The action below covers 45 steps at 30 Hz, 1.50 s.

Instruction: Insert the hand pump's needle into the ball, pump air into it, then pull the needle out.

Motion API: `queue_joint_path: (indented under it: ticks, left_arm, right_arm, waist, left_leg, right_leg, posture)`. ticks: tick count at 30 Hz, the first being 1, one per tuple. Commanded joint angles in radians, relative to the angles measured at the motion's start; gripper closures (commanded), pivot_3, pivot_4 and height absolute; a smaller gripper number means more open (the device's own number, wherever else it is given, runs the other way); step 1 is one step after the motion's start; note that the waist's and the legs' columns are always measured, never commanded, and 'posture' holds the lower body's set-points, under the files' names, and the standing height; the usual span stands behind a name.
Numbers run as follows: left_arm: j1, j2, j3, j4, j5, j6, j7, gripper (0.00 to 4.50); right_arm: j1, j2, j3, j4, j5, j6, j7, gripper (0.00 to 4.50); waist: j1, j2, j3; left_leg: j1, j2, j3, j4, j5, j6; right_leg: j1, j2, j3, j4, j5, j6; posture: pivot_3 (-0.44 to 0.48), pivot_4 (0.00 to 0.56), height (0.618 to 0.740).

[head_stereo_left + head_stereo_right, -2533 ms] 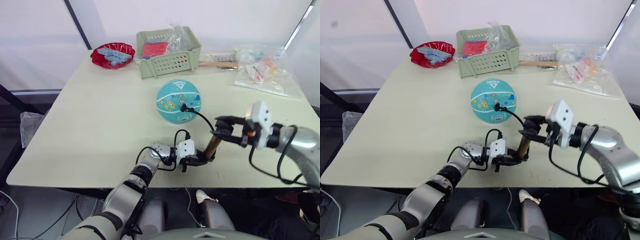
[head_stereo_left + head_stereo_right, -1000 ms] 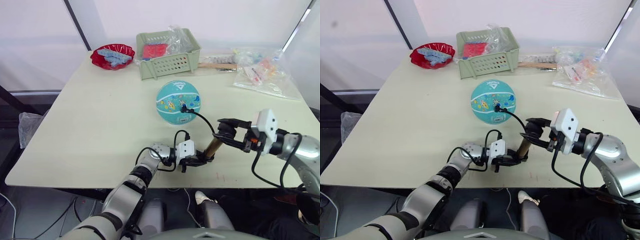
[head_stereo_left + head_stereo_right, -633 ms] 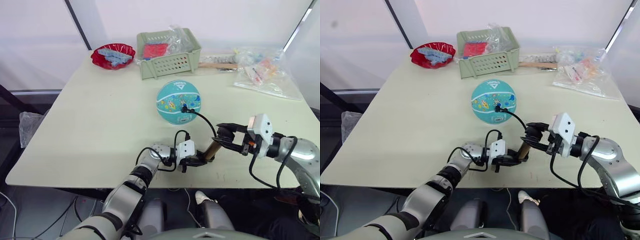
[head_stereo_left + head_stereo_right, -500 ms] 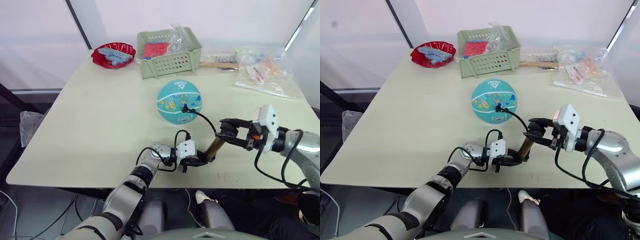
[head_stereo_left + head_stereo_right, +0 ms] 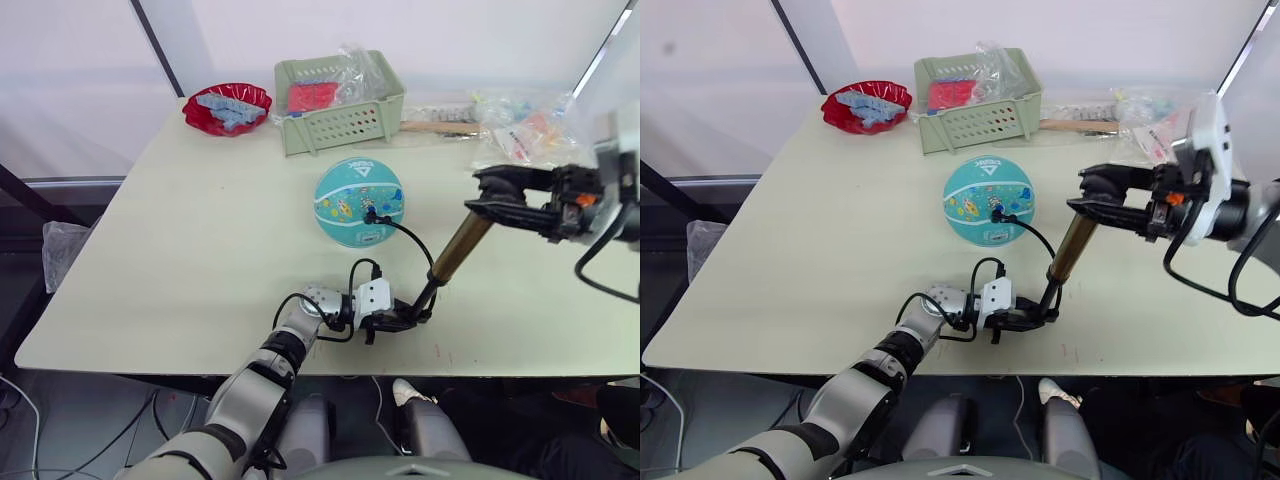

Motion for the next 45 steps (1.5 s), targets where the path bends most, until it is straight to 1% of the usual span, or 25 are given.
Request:
queue_joint_path:
  ticks: [1,5,6,9,14,15,21,26,30,32,34,37,40,43,45]
  left_arm:
    - [0.049,0.033,-0.04,0.092,0.069,0.038,0.011,3.47]
    - [0.048,0.032,-0.041,0.093,0.07,0.038,0.013,3.47]
    - [0.048,0.031,-0.042,0.093,0.07,0.038,0.013,3.47]
    - [0.048,0.031,-0.042,0.092,0.07,0.038,0.014,3.47]
    - [0.047,0.031,-0.042,0.093,0.069,0.038,0.018,3.47]
    - [0.046,0.031,-0.041,0.094,0.068,0.039,0.02,3.47]
    - [0.047,0.031,-0.041,0.096,0.069,0.038,0.021,3.47]
    - [0.047,0.029,-0.043,0.095,0.067,0.039,0.021,3.47]
    - [0.047,0.029,-0.044,0.095,0.066,0.039,0.023,3.47]
    - [0.047,0.029,-0.045,0.095,0.065,0.039,0.024,3.47]
    - [0.047,0.03,-0.045,0.095,0.065,0.039,0.024,3.47]
    - [0.047,0.031,-0.046,0.098,0.066,0.039,0.024,3.47]
    - [0.046,0.031,-0.046,0.099,0.065,0.039,0.024,3.47]
    - [0.045,0.031,-0.047,0.1,0.064,0.038,0.024,3.47]
    - [0.044,0.03,-0.047,0.101,0.064,0.037,0.023,3.47]
  right_arm:
    - [-0.059,-0.03,-0.094,-0.012,0.053,-0.002,-0.017,2.56]
    - [-0.061,-0.026,-0.082,-0.02,0.052,0.007,-0.031,2.56]
    - [-0.033,-0.024,-0.063,-0.034,0.033,0.003,-0.023,2.56]
    - [0.103,-0.007,0.038,-0.081,-0.087,-0.052,0.007,2.56]
    - [0.216,0.067,0.152,-0.088,-0.23,-0.165,0.003,2.56]
    - [0.235,0.075,0.173,-0.083,-0.262,-0.189,0.004,2.56]
    - [0.316,0.144,0.291,-0.032,-0.442,-0.329,-0.011,2.56]
    - [0.36,0.184,0.35,0.007,-0.543,-0.417,-0.018,2.56]
    - [0.363,0.203,0.349,0.016,-0.561,-0.435,-0.022,2.56]
    - [0.353,0.209,0.32,0.006,-0.53,-0.424,-0.02,2.56]
    - [0.34,0.209,0.291,-0.006,-0.497,-0.408,-0.017,2.56]
    - [0.265,0.164,0.18,-0.041,-0.375,-0.327,-0.002,2.56]
    - [0.223,0.135,0.129,-0.055,-0.31,-0.268,0.002,2.56]
    - [0.161,0.085,0.049,-0.06,-0.213,-0.196,0.01,2.56]
    - [0.126,0.055,0.01,-0.058,-0.159,-0.154,0.01,2.56]
  waist:
    - [0.0,0.0,0.0]
    - [0.0,0.001,0.0]
    - [0.0,0.001,0.0]
    - [0.0,-0.001,-0.001]
    - [-0.003,-0.002,-0.005]
    - [-0.004,-0.003,-0.007]
    - [-0.004,-0.005,-0.011]
    - [-0.004,-0.005,-0.012]
    - [-0.003,-0.004,-0.013]
    - [-0.002,-0.005,-0.013]
    - [-0.002,-0.005,-0.012]
    - [-0.001,-0.004,-0.01]
    - [0.0,-0.004,-0.006]
    - [0.001,-0.004,-0.004]
    - [0.001,-0.002,0.0]
  left_leg:
    - [0.0,0.0,0.0,0.0,0.0,0.0]
    - [0.0,0.0,0.0,0.0,0.0,0.0]
    - [0.0,0.0,0.0,0.0,0.0,0.0]
    - [0.0,0.0,0.0,0.0,0.0,0.0]
    - [0.002,0.0,0.0,0.0,0.0,0.0]
    - [0.003,0.0,0.0,0.0,0.0,0.0]
    - [0.003,0.0,0.0,0.0,0.0,0.0]
    - [0.004,0.0,0.0,0.0,0.0,0.0]
    - [0.003,0.0,0.0,0.0,0.0,0.0]
    - [0.003,0.0,0.0,0.0,0.0,0.0]
    - [0.003,0.0,0.0,0.0,0.0,0.0]
    - [0.003,0.0,0.0,0.0,0.0,0.0]
    - [0.001,-0.001,0.0,0.001,0.0,0.0]
    - [0.001,-0.001,0.0,0.0,0.0,0.0]
    - [0.0,-0.001,0.0,0.001,0.0,0.0]
  right_leg:
    - [0.0,0.0,0.0,0.0,0.0,0.0]
    - [0.0,-0.001,0.0,0.0,0.0,0.0]
    - [0.0,-0.001,0.0,0.0,0.0,0.0]
    - [0.0,-0.001,0.0,0.0,0.0,0.0]
    - [0.002,0.001,0.0,0.0,-0.001,0.002]
    - [0.002,0.001,0.0,0.0,-0.002,0.004]
    - [0.002,0.001,0.0,0.0,-0.003,0.004]
    - [0.002,0.001,-0.001,0.0,-0.002,0.004]
    - [0.002,0.001,0.0,0.0,-0.002,0.004]
    - [0.002,0.001,-0.001,0.0,0.0,0.001]
    - [0.002,0.001,-0.001,0.0,0.0,0.001]
    - [0.002,0.0,-0.001,0.0,0.0,0.001]
    - [0.002,-0.001,-0.001,0.0,0.0,0.001]
    - [0.002,-0.001,-0.001,-0.001,0.0,0.0]
    - [0.002,-0.001,-0.001,-0.001,0.0,0.001]
  posture:
    - [0.0,0.15,0.736]
    - [0.0,0.15,0.736]
    - [0.0,0.15,0.736]
    - [0.0,0.15,0.736]
    - [0.0,0.15,0.736]
    - [0.0,0.15,0.736]
    - [0.0,0.15,0.736]
    - [0.0,0.15,0.736]
    - [0.0,0.15,0.736]
    - [0.0,0.15,0.736]
    - [0.0,0.15,0.736]
    - [0.0,0.15,0.736]
    - [0.0,0.15,0.736]
    - [0.0,0.15,0.736]
    - [0.0,0.15,0.736]
